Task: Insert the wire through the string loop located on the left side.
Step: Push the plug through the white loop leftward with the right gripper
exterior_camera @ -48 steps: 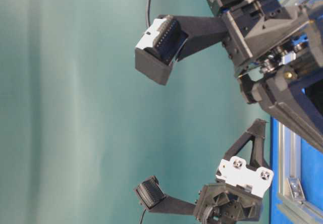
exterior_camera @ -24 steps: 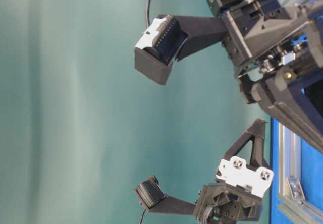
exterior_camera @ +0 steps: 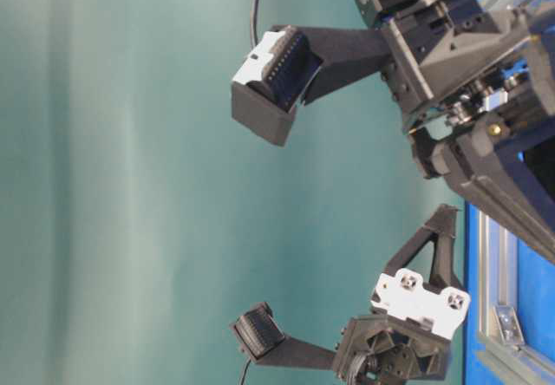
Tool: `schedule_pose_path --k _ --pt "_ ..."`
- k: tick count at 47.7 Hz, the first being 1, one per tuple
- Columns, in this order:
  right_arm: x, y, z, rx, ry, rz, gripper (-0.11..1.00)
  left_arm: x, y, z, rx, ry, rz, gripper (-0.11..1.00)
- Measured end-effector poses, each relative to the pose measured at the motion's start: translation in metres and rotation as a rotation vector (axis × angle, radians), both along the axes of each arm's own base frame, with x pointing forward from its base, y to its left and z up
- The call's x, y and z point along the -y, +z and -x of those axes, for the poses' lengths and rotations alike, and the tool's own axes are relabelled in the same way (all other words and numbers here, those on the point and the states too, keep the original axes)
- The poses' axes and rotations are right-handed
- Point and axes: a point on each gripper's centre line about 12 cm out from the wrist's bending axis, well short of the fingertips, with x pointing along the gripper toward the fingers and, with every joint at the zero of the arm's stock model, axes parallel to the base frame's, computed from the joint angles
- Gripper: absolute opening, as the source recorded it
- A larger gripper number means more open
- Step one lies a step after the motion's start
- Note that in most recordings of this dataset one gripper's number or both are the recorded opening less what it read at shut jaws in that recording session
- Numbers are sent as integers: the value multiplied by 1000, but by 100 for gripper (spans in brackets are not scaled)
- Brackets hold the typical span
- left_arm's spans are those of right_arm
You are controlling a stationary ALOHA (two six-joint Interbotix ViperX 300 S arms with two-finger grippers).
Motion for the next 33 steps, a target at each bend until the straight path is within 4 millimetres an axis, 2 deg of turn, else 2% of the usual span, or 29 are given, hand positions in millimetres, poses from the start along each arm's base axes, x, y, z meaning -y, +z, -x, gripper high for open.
schedule_pose_path --k 13,22,33 --pt "0 -3 -3 -2 0 0 0 1 0 0 0 -2 0 2" --pt "-2 -10 -21 5 2 0 0 1 0 0 0 -2 0 2" --pt "0 -14 -52 38 -8 -3 0 1 0 0 0 -2 0 2"
